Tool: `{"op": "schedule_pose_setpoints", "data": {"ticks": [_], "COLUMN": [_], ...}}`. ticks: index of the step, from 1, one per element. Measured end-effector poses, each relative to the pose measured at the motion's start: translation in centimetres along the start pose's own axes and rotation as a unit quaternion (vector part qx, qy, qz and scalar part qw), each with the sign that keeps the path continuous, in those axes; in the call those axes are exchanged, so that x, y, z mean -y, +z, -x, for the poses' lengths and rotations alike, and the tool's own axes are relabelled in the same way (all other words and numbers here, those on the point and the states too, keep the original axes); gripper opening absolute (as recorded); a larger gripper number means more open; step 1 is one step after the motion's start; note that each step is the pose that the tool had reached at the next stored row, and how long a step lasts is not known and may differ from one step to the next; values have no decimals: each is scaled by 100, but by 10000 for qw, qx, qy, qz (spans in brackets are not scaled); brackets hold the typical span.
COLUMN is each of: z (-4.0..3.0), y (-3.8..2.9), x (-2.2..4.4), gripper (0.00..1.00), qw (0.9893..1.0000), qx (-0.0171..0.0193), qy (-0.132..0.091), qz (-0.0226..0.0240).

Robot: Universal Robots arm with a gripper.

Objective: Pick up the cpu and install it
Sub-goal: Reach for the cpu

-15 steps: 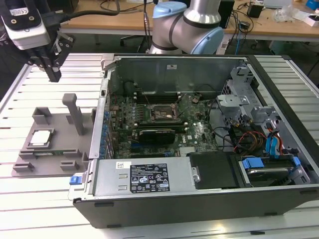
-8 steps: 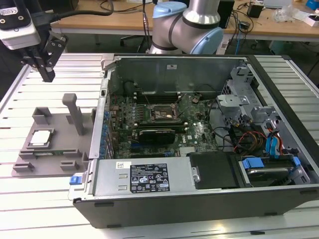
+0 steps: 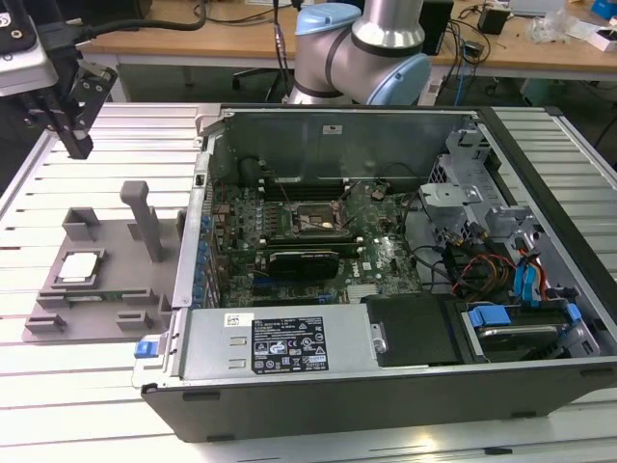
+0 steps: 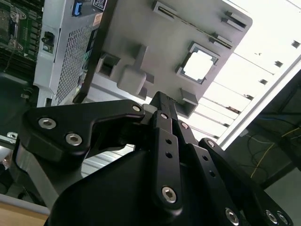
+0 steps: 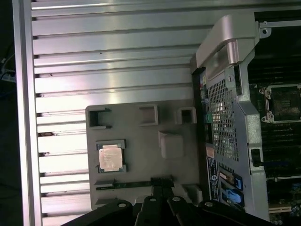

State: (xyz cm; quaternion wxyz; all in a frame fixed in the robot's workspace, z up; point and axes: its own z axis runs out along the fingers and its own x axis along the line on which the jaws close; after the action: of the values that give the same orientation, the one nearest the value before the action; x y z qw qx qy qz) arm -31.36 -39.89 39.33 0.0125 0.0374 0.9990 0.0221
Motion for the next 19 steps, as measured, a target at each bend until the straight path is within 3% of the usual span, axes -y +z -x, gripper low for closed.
{"op": "schedule_pose_setpoints", "data": {"ticks": [19], "z": [-346], "y": [-9], "x": [26], "gripper": [11], "qw": [10000], "qx": [0], "qy": [0], "qz": [0]}}
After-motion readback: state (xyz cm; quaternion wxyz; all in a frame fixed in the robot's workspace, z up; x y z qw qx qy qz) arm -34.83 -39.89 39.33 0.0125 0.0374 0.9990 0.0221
